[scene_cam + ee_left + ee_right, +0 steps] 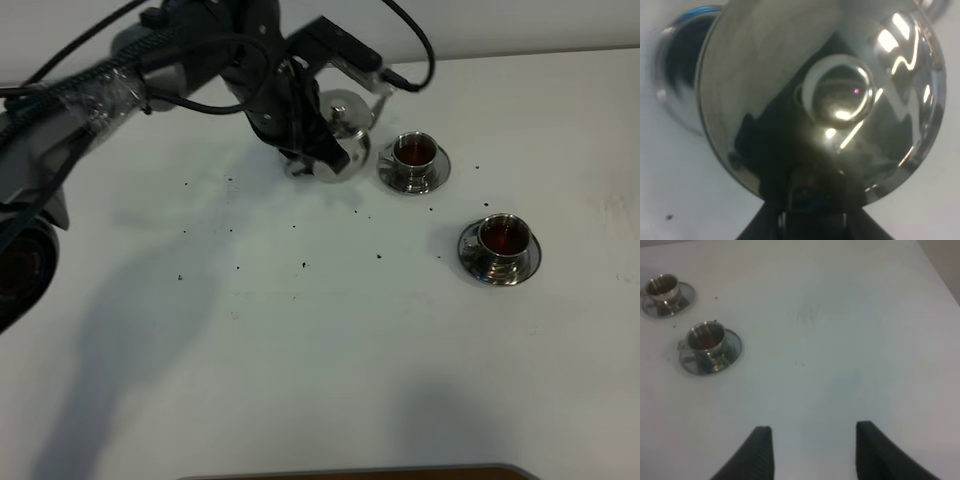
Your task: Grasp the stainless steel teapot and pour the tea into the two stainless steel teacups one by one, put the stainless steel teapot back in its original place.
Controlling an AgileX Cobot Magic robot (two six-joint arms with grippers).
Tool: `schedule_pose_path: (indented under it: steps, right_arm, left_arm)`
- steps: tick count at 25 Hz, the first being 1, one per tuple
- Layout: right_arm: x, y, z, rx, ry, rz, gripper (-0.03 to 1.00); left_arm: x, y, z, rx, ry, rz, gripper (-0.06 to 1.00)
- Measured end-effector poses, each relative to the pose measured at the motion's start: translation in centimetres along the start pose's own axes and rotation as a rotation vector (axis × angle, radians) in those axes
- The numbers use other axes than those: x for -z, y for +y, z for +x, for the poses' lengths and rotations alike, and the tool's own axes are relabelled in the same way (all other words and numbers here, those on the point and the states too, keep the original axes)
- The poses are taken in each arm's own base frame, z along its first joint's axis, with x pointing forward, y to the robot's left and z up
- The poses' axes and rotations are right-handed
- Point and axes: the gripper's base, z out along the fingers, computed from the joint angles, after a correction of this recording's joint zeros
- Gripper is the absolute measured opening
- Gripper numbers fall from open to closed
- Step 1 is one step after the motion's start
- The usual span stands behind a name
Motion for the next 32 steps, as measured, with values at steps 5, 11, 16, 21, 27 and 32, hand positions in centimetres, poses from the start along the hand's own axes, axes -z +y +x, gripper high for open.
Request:
schedule_pose_path:
  steps: [5, 11, 16, 21, 27, 32]
  right_arm:
    - [0.0, 0.0, 0.0, 0.0, 0.0, 0.0, 0.39]
    - [0.0, 0.0, 0.0, 0.0, 0.0, 0.0, 0.39]
    - [0.0, 0.0, 0.0, -0.001, 0.0, 0.0, 0.39]
    - [0.0, 0.0, 0.0, -0.001, 0.0, 0.0, 0.39]
    - [0.0, 0.0, 0.0, -0.001, 0.0, 0.0, 0.39]
    - [0.0, 0.0, 0.0, -0.001, 0.0, 0.0, 0.39]
  left_arm:
    - [-0.1, 2.0, 0.5, 0.126, -0.018, -0.024, 0.26]
    - [-1.1, 2.6, 0.3, 0.172, -0.056, -0.036, 0.26]
    - [-3.3, 2.6, 0.3, 0.176, -0.057, -0.035, 0.26]
    - [-3.4, 2.7, 0.1, 0.18, -0.082, -0.042, 0.26]
    - [-4.7, 2.7, 0.3, 0.179, -0.072, -0.039, 0.26]
    - [-5.1, 2.7, 0.2, 0.179, -0.082, -0.042, 0.26]
